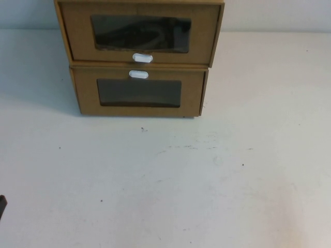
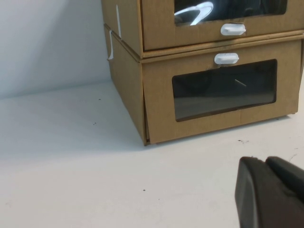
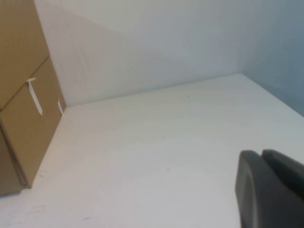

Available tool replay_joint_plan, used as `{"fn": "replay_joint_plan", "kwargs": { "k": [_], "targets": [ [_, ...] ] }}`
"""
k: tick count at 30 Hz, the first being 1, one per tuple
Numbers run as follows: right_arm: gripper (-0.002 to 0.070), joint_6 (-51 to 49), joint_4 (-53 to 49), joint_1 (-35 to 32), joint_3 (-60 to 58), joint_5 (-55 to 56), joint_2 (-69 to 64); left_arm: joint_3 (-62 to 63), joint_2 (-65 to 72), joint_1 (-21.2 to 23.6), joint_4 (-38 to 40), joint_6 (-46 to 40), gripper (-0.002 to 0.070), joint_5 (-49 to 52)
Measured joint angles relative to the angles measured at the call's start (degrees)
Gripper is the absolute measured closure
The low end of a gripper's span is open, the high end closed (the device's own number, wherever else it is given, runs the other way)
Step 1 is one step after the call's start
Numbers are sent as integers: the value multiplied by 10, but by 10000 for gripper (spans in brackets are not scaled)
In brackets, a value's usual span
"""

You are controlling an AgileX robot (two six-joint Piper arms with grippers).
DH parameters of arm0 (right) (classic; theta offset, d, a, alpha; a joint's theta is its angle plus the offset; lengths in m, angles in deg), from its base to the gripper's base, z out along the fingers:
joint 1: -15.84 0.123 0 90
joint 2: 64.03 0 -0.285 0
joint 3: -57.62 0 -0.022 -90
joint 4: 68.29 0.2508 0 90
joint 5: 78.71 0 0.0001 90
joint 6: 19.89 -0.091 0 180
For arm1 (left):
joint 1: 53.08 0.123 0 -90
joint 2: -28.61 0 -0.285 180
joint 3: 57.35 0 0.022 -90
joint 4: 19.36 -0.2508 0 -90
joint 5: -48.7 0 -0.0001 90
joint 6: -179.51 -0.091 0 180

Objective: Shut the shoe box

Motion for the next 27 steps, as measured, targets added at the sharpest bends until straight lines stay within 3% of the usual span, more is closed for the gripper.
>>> {"fn": "replay_joint_plan", "kwargs": {
  "k": [6, 11, 14, 27],
  "targets": [
    [687, 34, 44, 1, 0, 2, 0, 0, 0, 0, 0, 0, 680, 0],
    [687, 267, 248, 1, 0, -40, 0, 0, 0, 0, 0, 0, 680, 0],
    [687, 323, 298, 1, -11, -60, 0, 0, 0, 0, 0, 0, 680, 0],
    [687, 346, 303, 1, -34, -117, 0, 0, 0, 0, 0, 0, 680, 0]
  ]
}}
